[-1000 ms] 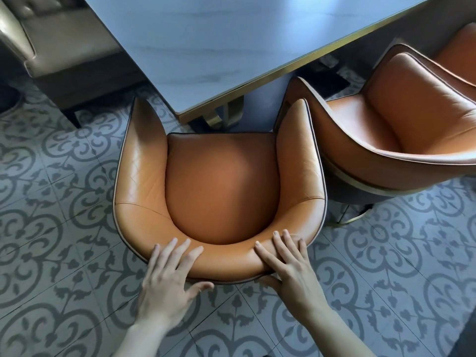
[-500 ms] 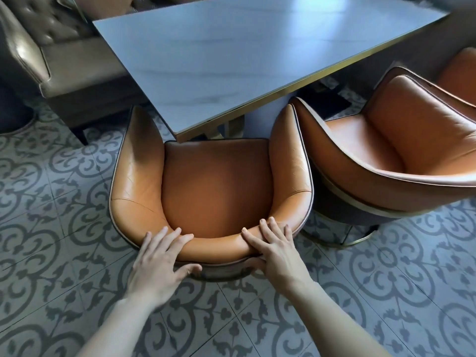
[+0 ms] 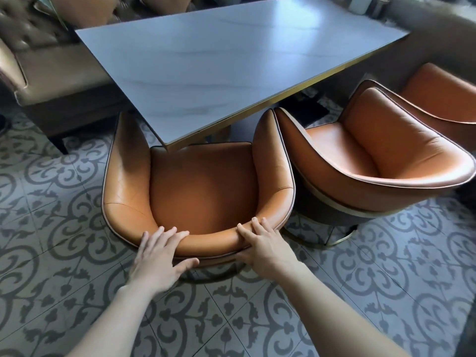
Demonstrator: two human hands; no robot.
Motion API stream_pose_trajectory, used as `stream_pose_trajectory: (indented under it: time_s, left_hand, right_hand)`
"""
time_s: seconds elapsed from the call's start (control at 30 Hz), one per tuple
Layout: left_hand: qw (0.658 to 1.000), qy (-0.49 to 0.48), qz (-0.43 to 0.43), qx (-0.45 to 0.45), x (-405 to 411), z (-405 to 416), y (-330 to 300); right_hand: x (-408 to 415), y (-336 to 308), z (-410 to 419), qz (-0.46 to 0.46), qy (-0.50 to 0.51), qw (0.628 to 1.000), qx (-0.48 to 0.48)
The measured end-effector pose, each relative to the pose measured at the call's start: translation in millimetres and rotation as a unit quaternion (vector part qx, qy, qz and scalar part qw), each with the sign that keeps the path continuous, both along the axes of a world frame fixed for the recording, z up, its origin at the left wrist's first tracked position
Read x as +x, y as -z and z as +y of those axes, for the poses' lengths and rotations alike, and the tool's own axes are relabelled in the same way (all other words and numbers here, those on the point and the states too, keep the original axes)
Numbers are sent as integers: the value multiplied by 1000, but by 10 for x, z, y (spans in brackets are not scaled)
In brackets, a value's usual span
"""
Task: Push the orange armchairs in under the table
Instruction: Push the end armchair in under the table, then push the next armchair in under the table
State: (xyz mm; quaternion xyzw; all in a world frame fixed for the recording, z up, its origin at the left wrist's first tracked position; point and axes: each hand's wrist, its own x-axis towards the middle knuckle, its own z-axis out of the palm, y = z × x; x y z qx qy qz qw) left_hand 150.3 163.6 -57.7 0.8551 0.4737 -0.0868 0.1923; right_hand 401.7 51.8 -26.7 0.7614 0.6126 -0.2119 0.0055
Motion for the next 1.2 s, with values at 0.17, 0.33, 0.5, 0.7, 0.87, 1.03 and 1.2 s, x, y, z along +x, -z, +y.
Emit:
stream_pose_trajectory:
  time_s: [0.17,0.33,0.5,0.7,0.87,1.03,1.2]
  left_hand:
    - [994,-10,42,-96,249,54,-366]
    - [994,62,-23,-84,1009,-142,-978]
    - [987,138,-66,-41,2022,-486,-1527]
    - [980,175,-95,15,3259,-946,-1963]
    - [980,175,-91,32,4132,-1463,-2220]
    - [980,153,-125,38,4895,-1920,-2223]
    - [981,141,-128,42,5440,-2094,-2006]
  right_hand:
    - [140,-463,-206,35,46,997,-46]
    - [584,-933,-557,1,101,993,-59]
    - [1311,-1399,-971,-27,158,986,-37]
    - [2462,-1845,-1626,-43,216,975,17]
    - [3354,-2045,-2223,-33,232,972,32]
    - [4265,-1953,-2679,-29,258,965,40]
    - [4939,-1665,-2797,-21,259,965,25]
